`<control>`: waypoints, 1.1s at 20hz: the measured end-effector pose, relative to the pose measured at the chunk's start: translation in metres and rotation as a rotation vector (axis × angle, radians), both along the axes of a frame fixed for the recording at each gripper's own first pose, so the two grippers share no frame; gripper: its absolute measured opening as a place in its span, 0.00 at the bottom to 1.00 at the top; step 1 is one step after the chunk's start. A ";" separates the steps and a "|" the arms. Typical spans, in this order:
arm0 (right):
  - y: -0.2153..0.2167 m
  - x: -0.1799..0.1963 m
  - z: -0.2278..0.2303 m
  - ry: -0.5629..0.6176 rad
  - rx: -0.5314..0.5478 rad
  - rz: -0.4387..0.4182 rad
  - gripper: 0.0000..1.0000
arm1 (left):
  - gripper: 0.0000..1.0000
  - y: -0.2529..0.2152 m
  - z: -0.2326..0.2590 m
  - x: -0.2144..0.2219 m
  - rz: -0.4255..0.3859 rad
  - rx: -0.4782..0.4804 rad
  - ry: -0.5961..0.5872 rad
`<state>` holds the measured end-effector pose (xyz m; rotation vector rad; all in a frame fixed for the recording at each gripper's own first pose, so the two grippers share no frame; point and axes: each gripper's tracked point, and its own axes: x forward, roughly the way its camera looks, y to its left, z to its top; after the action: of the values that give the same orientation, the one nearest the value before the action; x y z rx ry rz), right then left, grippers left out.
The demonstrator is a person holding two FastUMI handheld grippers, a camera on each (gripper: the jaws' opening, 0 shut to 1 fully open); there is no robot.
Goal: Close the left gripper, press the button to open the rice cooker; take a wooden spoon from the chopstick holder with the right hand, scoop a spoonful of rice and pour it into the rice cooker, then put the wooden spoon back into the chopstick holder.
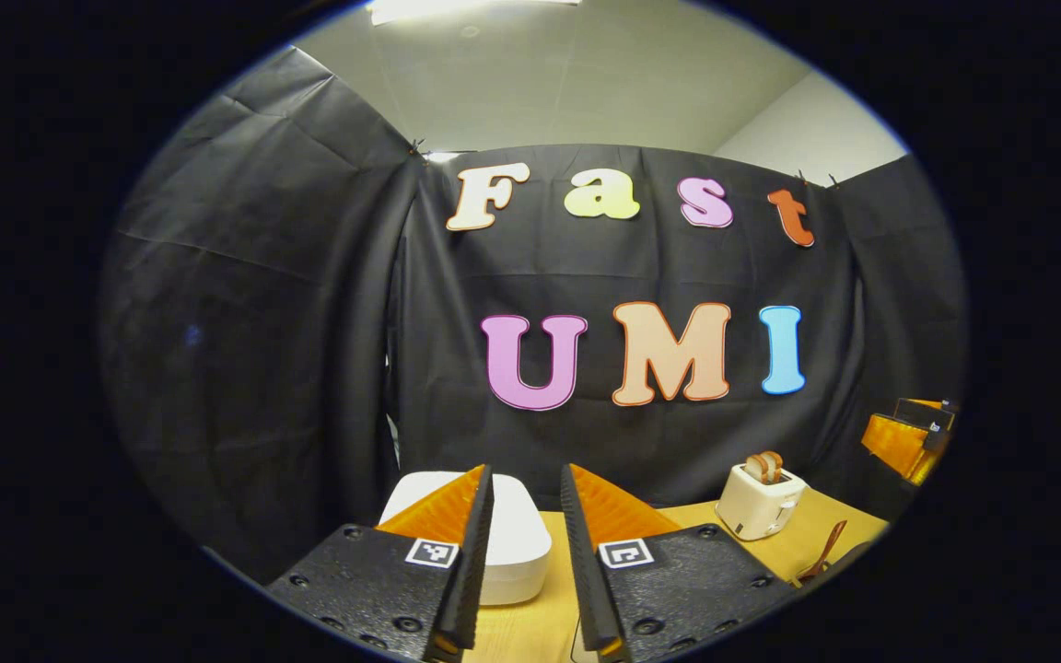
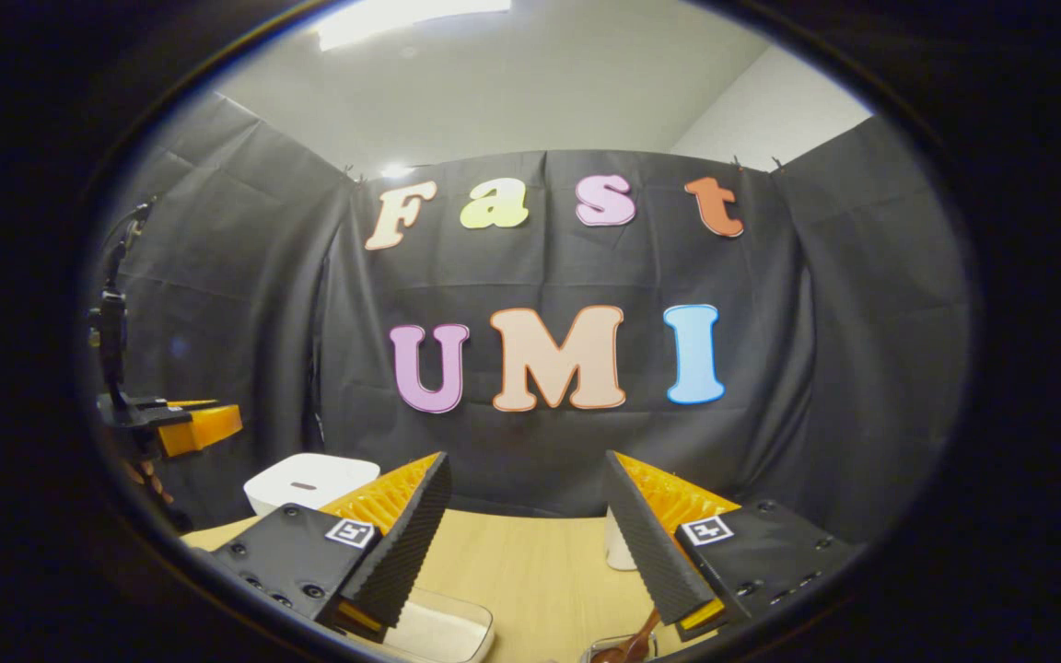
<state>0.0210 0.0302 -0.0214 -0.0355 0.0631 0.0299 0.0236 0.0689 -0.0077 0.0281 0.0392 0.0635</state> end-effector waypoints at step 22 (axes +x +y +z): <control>-0.007 0.003 -0.026 0.068 -0.077 -0.128 1.00 | 0.00 0.098 -0.117 0.119 0.014 -0.139 0.231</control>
<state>0.0235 0.0229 -0.0478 -0.1070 0.1339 -0.0997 0.1429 0.1672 -0.1245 -0.1044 0.2742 0.0713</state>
